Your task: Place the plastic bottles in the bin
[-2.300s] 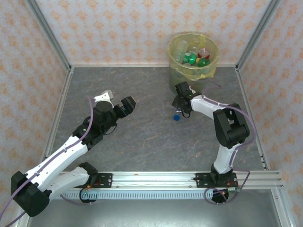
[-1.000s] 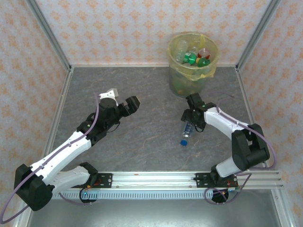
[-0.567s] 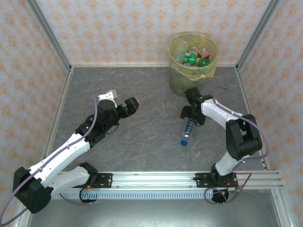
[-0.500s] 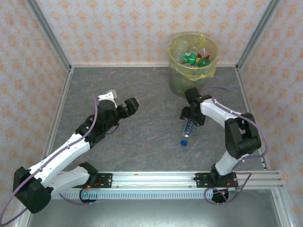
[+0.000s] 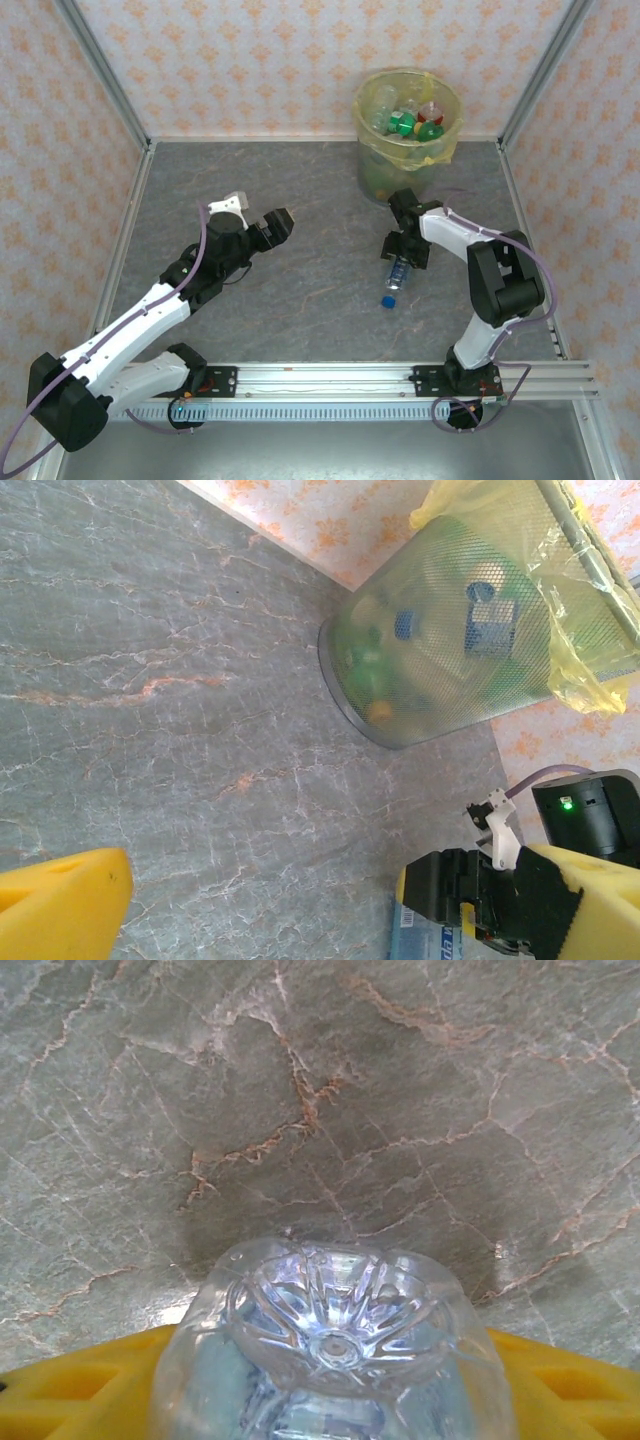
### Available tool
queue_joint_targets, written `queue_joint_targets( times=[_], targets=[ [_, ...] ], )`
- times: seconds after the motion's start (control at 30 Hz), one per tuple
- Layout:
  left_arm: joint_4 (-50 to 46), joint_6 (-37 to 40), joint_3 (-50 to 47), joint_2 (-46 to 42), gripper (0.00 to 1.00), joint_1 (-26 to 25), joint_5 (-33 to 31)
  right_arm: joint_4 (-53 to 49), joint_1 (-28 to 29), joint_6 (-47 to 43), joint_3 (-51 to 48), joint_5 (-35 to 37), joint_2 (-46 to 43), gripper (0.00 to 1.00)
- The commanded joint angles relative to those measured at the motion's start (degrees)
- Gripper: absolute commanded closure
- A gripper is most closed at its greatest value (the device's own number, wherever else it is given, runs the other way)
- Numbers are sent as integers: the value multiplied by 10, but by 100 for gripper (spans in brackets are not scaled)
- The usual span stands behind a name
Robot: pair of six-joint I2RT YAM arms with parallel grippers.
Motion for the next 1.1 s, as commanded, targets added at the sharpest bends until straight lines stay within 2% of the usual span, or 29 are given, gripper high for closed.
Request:
queue_joint_targets(
  times=[0.0, 0.1, 0.23, 0.67, 0.9, 1.07],
  targets=[
    [1, 6, 0, -11, 1, 5, 1, -6, -3, -6, -1, -3, -2, 34],
    [0, 6, 1, -13, 1, 5, 1, -4, -3, -3, -5, -5, -1, 40],
    [-12, 11, 10, -17, 1, 5, -4, 1, -4, 8, -14, 7, -26, 41],
    [-43, 15, 88, 2, 1, 5, -38, 31, -4, 49, -4, 48, -207, 45],
    [-47, 42, 160, 14, 1, 5, -55, 63, -4, 51, 76, 87, -291, 46],
    [-59, 57, 206, 35, 1, 5, -55, 68, -3, 25, 187, 119, -283, 47]
  ],
)
